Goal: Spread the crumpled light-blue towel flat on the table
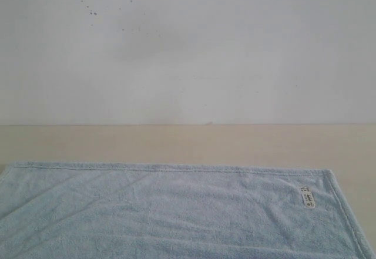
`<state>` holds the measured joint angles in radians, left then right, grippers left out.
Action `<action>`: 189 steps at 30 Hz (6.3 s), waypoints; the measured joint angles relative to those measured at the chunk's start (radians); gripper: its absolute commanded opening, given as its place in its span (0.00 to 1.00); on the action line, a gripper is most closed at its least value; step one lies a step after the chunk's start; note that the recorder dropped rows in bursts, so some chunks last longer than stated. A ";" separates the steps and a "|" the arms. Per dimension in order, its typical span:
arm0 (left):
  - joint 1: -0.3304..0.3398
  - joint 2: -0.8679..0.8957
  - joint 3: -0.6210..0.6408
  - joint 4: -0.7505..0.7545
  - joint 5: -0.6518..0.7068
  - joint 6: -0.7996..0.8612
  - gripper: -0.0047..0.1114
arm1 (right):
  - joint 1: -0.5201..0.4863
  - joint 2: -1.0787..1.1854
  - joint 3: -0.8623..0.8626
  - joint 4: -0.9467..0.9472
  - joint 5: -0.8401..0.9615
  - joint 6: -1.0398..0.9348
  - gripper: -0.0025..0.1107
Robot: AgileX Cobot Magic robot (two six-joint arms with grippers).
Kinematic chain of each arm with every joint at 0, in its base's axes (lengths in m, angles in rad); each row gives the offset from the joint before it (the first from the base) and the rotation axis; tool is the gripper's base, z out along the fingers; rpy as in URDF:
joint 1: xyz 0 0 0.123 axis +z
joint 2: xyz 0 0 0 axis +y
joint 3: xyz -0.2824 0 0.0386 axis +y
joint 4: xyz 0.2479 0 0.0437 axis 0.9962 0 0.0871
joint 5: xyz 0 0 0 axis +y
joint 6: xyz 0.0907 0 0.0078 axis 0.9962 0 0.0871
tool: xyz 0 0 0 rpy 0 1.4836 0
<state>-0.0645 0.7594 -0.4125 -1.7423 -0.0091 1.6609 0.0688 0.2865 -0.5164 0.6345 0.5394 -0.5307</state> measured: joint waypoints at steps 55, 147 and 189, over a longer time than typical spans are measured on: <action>0.000 0.000 0.000 0.000 0.000 0.000 0.08 | 0.000 -0.236 0.516 -0.515 -0.396 0.445 0.02; -0.064 -0.758 0.409 1.607 -0.032 -1.574 0.08 | 0.000 -0.279 0.517 -0.515 -0.388 0.445 0.02; -0.064 -0.758 0.409 1.653 -0.032 -1.643 0.08 | 0.000 -0.279 0.517 -0.515 -0.388 0.445 0.02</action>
<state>-0.1289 0.0018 -0.0036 -0.0898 -0.0406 0.0177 0.0688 0.0071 0.0006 0.1193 0.1511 -0.0858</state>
